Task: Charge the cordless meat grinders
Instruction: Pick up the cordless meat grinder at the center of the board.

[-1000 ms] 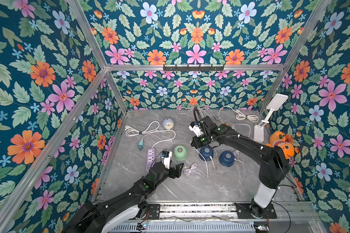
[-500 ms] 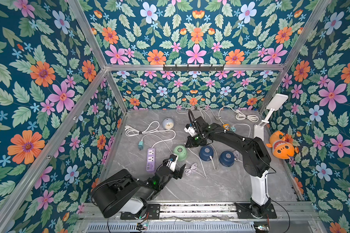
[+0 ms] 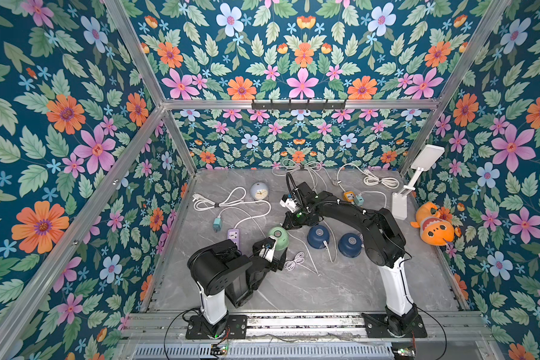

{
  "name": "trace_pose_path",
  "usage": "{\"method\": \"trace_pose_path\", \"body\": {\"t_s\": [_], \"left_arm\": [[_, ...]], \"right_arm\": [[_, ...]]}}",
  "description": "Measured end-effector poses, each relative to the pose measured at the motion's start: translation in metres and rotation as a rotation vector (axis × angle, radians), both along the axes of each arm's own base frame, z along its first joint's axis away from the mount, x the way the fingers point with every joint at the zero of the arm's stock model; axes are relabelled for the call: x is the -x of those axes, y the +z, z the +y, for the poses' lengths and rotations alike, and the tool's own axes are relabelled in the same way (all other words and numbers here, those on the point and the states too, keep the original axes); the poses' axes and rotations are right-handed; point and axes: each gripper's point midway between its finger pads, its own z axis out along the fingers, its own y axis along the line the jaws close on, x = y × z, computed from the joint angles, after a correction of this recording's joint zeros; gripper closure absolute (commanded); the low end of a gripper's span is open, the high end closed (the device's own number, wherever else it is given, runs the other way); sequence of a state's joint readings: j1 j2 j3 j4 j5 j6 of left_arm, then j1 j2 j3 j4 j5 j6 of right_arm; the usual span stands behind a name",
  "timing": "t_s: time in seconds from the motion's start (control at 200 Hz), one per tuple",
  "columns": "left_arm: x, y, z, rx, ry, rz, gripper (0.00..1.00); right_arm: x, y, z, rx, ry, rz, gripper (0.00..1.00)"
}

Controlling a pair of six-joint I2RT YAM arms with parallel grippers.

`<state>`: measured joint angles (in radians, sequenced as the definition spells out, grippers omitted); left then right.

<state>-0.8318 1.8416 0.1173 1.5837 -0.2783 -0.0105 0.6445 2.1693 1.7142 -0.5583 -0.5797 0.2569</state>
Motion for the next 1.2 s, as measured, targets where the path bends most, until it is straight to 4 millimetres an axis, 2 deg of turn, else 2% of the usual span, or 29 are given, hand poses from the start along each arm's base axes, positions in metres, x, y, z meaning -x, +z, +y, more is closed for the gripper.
{"method": "trace_pose_path", "body": {"t_s": [0.445, 0.595, 0.855, 0.965, 1.11, 1.2], "left_arm": [[-0.02, -0.015, -0.01, -0.018, 0.013, -0.005, 0.07], [-0.021, -0.015, -0.01, -0.009, 0.018, -0.01, 0.16], [-0.018, -0.011, -0.007, -0.037, 0.012, -0.015, 0.33], [-0.017, 0.001, -0.007, -0.017, 0.008, -0.031, 0.39], [-0.014, 0.031, -0.01, 0.035, -0.016, -0.078, 0.47], [-0.012, 0.054, -0.011, 0.07, -0.03, -0.108, 0.5]], "right_arm": [[0.005, -0.002, 0.011, -0.047, 0.049, 0.009, 1.0], [0.005, -0.005, 0.012, -0.04, 0.053, -0.027, 1.0], [0.008, 0.002, -0.001, -0.003, 0.028, -0.062, 1.0], [0.014, 0.016, -0.006, -0.004, 0.025, -0.077, 1.0], [0.02, 0.047, -0.014, -0.004, 0.014, -0.117, 1.0], [0.025, 0.067, -0.029, 0.034, -0.012, -0.153, 1.0]]}}
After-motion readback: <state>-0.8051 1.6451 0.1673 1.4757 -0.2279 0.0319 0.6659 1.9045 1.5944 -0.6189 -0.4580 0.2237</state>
